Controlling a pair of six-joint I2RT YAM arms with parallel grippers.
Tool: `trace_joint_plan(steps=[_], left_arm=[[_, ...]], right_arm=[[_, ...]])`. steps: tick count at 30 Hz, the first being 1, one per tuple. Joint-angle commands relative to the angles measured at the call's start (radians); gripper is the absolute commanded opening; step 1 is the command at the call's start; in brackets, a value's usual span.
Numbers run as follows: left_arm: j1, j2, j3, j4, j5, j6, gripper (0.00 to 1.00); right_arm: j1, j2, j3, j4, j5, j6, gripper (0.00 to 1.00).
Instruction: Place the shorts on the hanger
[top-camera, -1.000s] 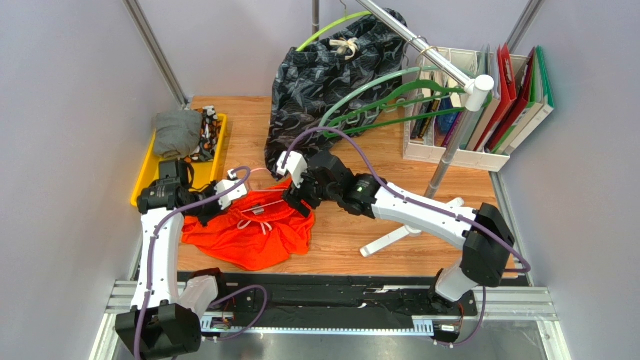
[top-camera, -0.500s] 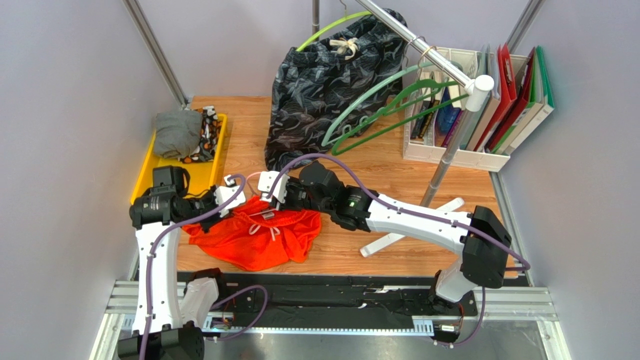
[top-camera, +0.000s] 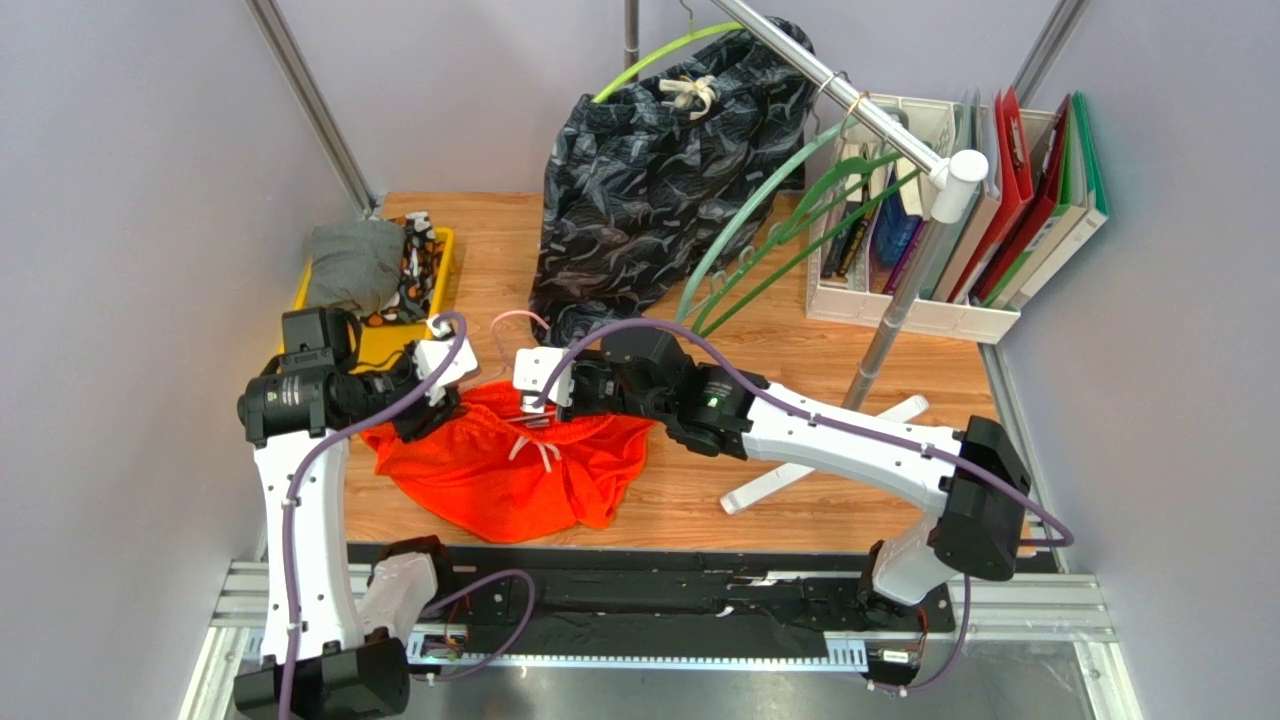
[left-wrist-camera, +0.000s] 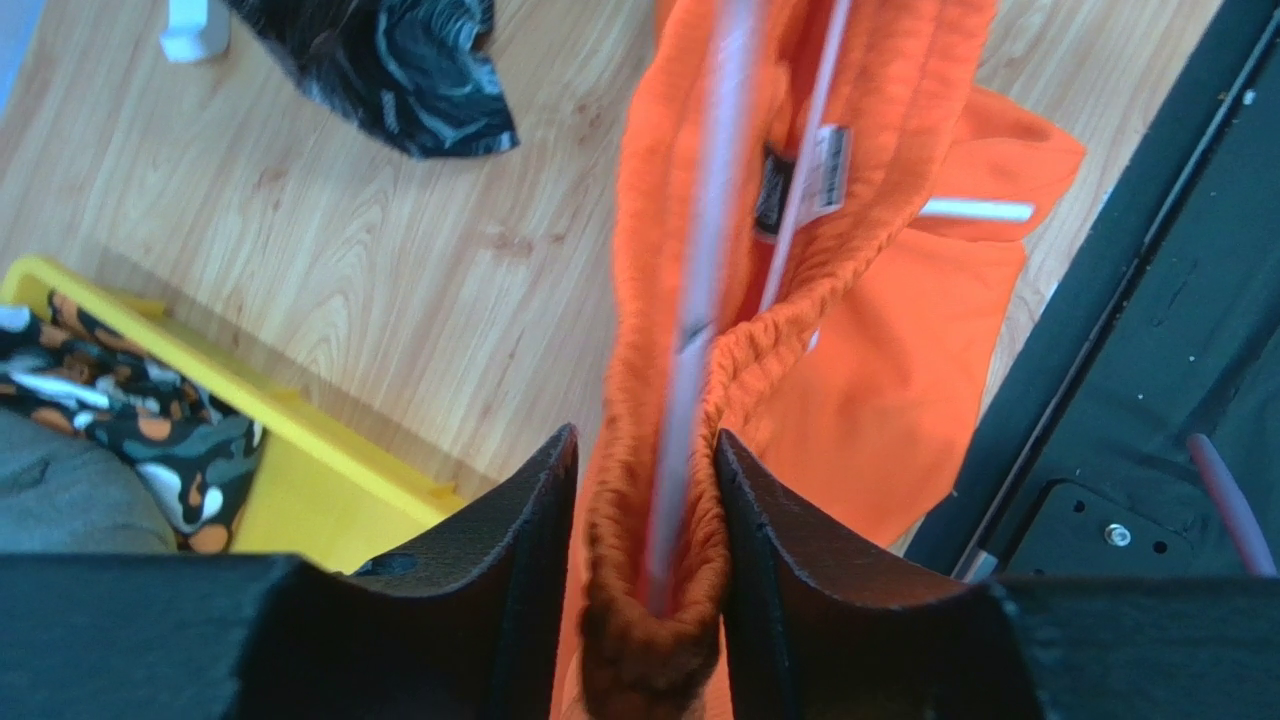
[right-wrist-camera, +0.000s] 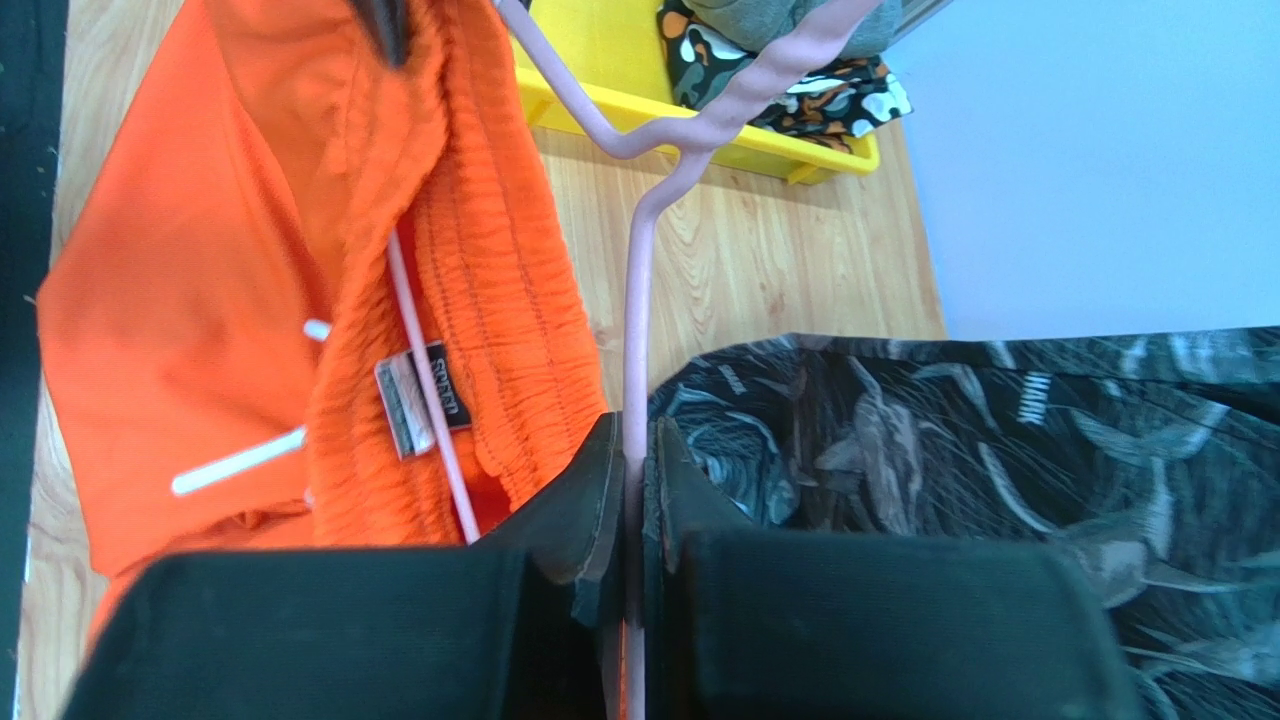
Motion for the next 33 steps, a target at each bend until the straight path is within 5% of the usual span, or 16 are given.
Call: trace_joint_plan(steps=[1, 8, 9, 17, 33], left_arm=[[0.087, 0.043, 0.067, -0.118, 0.012, 0.058, 0.45], [0.242, 0.097, 0.16, -0.27, 0.045, 0.222, 0.47], [0.252, 0.103, 0.186, -0.291, 0.061, 0.248, 0.63], [0.25, 0.063, 0.331, -0.35, 0.217, 0.178, 0.73], [0.25, -0.044, 0.263, -0.35, 0.176, 0.196, 0.87]], right_arm=[[-0.007, -0.095, 0.046, -0.015, 0.011, -0.081, 0.0], [-0.044, -0.173, -0.011, -0.058, 0.008, -0.097, 0.0], [-0.046, -0.178, -0.011, -0.06, 0.008, -0.097, 0.0], [-0.056, -0.172, 0.062, -0.087, -0.042, -0.114, 0.0], [-0.079, -0.077, 0.15, -0.063, -0.032, -0.177, 0.0]])
